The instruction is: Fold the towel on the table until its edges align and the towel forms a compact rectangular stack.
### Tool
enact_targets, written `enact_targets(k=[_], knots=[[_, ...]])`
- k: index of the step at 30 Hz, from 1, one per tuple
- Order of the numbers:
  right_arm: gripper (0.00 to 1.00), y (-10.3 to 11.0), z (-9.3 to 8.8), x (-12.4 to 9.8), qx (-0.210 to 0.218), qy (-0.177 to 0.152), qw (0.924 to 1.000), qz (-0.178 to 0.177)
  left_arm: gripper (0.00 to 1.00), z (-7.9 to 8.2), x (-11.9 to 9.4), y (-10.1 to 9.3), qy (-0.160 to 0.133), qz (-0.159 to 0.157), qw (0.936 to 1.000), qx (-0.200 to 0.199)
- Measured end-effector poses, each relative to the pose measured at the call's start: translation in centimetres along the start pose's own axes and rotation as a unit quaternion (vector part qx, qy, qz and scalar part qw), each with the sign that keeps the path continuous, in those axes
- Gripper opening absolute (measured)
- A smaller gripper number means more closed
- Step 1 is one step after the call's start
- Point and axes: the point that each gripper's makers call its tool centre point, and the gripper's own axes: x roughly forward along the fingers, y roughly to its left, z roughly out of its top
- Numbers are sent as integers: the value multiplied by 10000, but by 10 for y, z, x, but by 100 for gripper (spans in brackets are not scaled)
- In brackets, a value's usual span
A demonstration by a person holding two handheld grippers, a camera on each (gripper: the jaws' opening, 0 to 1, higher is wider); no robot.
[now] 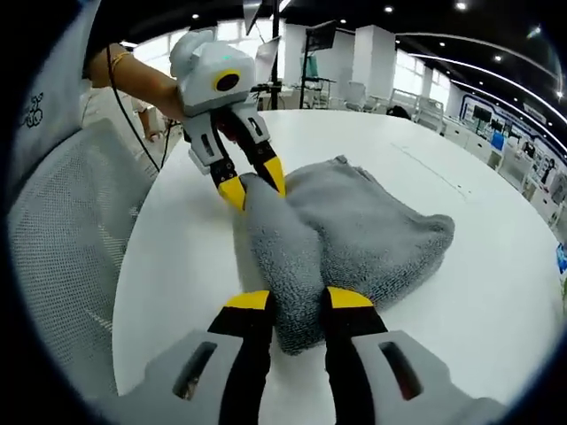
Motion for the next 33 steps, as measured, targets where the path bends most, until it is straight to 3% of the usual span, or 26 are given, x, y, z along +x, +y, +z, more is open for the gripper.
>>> enact_targets(k=[9, 14, 19, 24, 28, 33], knots=[[18, -27, 3, 8, 66, -85, 9995, -291, 21, 7, 11, 24, -112, 145, 9998, -87], [18, -34, 4, 10, 164, -130, 9991, -356, 21, 9, 15, 31, -18, 73, 10000, 34], [20, -33, 7, 10, 267, 75, 9984, -501, 21, 9, 14, 30, 10, 105, 9999, -50], [23, -32, 10, 5, 445, 286, 9972, -529, 24, 15, 11, 27, 271, 132, 9995, -22], [28, -27, 26, -9, 568, 126, 9968, -553, 29, 23, -8, 24, 300, 264, 9992, 51], [30, -28, 52, -38, 988, -503, 9900, -873, 36, 41, -53, 34, -393, 824, 9939, -612]])
